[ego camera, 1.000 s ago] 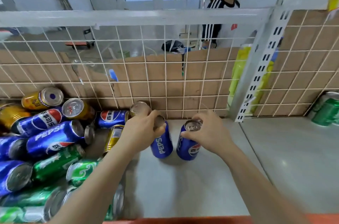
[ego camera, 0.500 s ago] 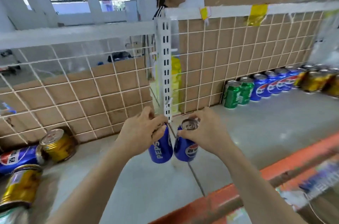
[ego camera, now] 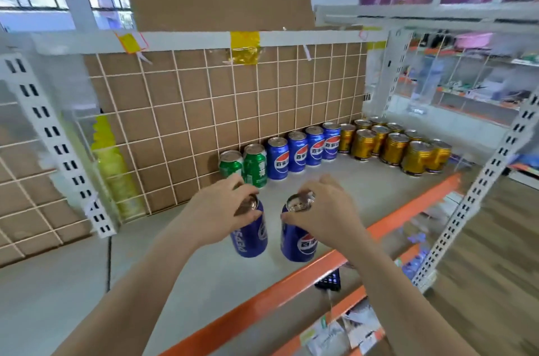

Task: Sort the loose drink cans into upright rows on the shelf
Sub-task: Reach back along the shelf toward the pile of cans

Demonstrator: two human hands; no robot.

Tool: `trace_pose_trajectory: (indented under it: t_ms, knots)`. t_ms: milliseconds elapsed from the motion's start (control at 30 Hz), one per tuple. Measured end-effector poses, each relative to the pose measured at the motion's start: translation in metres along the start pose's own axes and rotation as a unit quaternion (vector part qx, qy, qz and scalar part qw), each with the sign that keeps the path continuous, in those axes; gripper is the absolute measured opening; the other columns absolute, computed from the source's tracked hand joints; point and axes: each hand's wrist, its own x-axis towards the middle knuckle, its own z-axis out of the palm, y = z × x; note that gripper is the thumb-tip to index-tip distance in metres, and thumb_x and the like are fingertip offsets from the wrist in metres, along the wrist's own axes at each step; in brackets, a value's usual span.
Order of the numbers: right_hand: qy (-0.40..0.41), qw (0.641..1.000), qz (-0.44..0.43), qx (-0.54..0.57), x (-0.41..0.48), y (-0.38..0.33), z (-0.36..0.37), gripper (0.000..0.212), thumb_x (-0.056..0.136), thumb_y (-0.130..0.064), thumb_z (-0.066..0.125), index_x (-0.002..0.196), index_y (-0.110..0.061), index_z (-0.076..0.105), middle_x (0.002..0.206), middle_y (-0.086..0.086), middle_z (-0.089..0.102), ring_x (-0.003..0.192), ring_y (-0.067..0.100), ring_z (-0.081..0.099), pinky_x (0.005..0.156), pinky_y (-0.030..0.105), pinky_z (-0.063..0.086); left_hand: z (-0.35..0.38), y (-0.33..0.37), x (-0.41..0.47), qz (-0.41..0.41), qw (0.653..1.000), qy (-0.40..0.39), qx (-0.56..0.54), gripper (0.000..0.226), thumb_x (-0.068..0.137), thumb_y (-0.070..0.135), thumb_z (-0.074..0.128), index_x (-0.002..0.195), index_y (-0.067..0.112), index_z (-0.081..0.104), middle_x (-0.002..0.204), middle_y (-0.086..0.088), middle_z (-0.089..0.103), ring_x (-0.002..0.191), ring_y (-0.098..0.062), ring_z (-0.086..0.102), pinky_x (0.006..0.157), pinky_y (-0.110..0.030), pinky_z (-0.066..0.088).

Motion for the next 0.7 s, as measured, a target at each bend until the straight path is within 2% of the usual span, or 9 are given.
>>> trace_pose_trajectory:
  t_ms: [167, 267, 333, 400, 433, 500, 700]
  knots:
    - [-0.008, 1.000, 0.022, -0.001, 0.038, 0.052, -0.015, 0.055, 0.071, -0.054, 0.070, 0.115, -0.025, 0.056, 0.098, -0.010, 0.038, 0.089, 0.007, 0.043, 0.071, 0.021, 0.039, 0.012, 0.029, 0.069, 0.014, 0.999, -0.043, -0.004, 0.046, 0.094, 0.048, 0.041, 0.135, 0.027, 0.039, 0.127, 0.004, 0.042, 0.115, -0.015, 0.047, 0.094, -0.034, 0.043]
    - [-0.020, 0.999, 0.032, -0.002, 0.069, 0.077, -0.023, 0.053, 0.071, -0.051, 0.072, 0.114, -0.025, 0.057, 0.098, -0.010, 0.040, 0.089, 0.007, 0.043, 0.068, 0.019, 0.038, 0.017, 0.038, 0.111, 0.025, 0.999, -0.041, -0.009, 0.044, 0.094, 0.048, 0.041, 0.133, 0.028, 0.041, 0.128, 0.006, 0.041, 0.115, -0.015, 0.047, 0.092, -0.032, 0.042]
    - [-0.030, 0.999, 0.033, -0.001, 0.094, 0.092, -0.028, 0.047, 0.071, -0.048, 0.073, 0.109, -0.025, 0.060, 0.101, -0.007, 0.047, 0.089, 0.009, 0.049, 0.068, 0.020, 0.044, 0.020, 0.042, 0.141, 0.035, 0.999, -0.036, 0.008, 0.046, 0.094, 0.049, 0.041, 0.134, 0.029, 0.039, 0.130, 0.005, 0.040, 0.115, -0.015, 0.047, 0.090, -0.030, 0.040]
    - [-0.037, 0.999, 0.032, -0.004, 0.118, 0.104, -0.034, 0.043, 0.069, -0.047, 0.074, 0.103, -0.024, 0.062, 0.102, -0.005, 0.051, 0.088, 0.011, 0.053, 0.068, 0.022, 0.048, 0.021, 0.044, 0.169, 0.040, 0.998, -0.036, 0.019, 0.048, 0.092, 0.051, 0.044, 0.135, 0.030, 0.039, 0.131, 0.005, 0.040, 0.114, -0.017, 0.049, 0.089, -0.031, 0.041]
    - [-0.041, 0.999, 0.033, -0.011, 0.129, 0.111, -0.038, 0.042, 0.070, -0.047, 0.074, 0.102, -0.024, 0.061, 0.099, -0.005, 0.049, 0.087, 0.011, 0.052, 0.065, 0.020, 0.045, 0.023, 0.045, 0.183, 0.044, 0.998, -0.038, 0.025, 0.049, 0.091, 0.052, 0.046, 0.134, 0.030, 0.039, 0.131, 0.005, 0.040, 0.113, -0.018, 0.050, 0.088, -0.033, 0.043]
    - [-0.049, 0.998, 0.039, -0.021, 0.151, 0.123, -0.044, 0.044, 0.071, -0.047, 0.073, 0.106, -0.024, 0.059, 0.097, -0.005, 0.043, 0.086, 0.010, 0.048, 0.062, 0.018, 0.039, 0.027, 0.047, 0.211, 0.053, 0.997, -0.051, 0.036, 0.052, 0.089, 0.051, 0.050, 0.135, 0.029, 0.040, 0.131, 0.005, 0.040, 0.112, -0.019, 0.051, 0.087, -0.033, 0.042]
    - [-0.066, 0.997, 0.032, -0.038, 0.201, 0.165, -0.055, 0.052, 0.073, -0.048, 0.072, 0.117, -0.026, 0.054, 0.099, -0.005, 0.043, 0.087, 0.010, 0.047, 0.070, 0.022, 0.040, 0.038, 0.059, 0.271, 0.062, 0.994, -0.084, 0.027, 0.052, 0.091, 0.035, 0.056, 0.139, 0.028, 0.037, 0.138, 0.008, 0.036, 0.117, -0.017, 0.046, 0.096, -0.036, 0.042]
